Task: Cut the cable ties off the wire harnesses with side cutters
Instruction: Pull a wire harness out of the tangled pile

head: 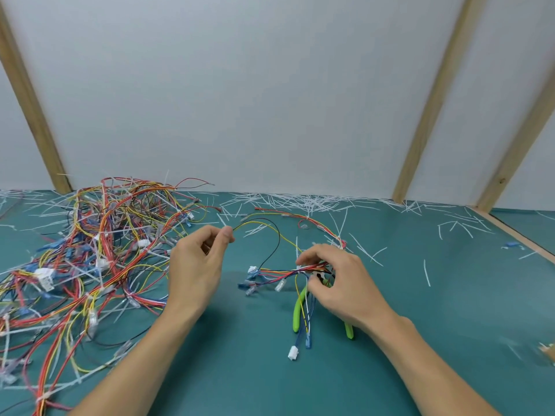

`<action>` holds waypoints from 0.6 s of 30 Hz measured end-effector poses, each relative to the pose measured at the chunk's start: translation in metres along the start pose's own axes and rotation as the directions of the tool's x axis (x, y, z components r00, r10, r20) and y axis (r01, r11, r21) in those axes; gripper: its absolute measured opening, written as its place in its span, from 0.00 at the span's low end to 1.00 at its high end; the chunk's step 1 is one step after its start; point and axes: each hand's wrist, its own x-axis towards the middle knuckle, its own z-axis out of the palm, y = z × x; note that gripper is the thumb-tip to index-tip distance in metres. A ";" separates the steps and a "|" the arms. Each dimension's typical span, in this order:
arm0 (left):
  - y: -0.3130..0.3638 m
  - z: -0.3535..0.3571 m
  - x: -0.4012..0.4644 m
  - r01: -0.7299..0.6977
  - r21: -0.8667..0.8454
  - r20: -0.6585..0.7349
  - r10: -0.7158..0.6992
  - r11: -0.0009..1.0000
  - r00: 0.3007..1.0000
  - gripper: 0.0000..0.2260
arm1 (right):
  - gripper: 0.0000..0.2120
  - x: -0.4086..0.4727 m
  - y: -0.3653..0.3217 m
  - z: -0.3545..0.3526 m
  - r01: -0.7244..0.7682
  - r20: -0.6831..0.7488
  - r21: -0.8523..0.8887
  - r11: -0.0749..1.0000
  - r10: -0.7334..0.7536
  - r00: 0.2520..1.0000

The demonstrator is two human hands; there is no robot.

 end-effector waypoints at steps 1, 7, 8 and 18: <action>-0.002 -0.001 0.001 0.022 0.022 0.016 -0.023 0.999 1.000 0.12 | 0.14 0.000 0.000 0.000 0.007 0.004 0.006 1.000 -0.007 1.000; -0.015 -0.002 -0.002 0.100 0.476 0.080 -0.156 0.874 0.985 0.15 | 0.04 0.001 0.000 0.001 -0.084 -0.062 -0.023 0.996 0.082 0.995; -0.015 -0.002 -0.004 0.083 0.536 0.082 -0.149 0.840 0.985 0.15 | 0.05 0.002 0.001 0.002 -0.109 -0.056 -0.084 0.990 0.105 0.993; 0.015 0.008 -0.025 -0.303 0.382 0.276 0.205 0.873 0.939 0.03 | 0.14 0.003 -0.002 0.006 -0.241 -0.061 -0.358 0.902 0.235 0.970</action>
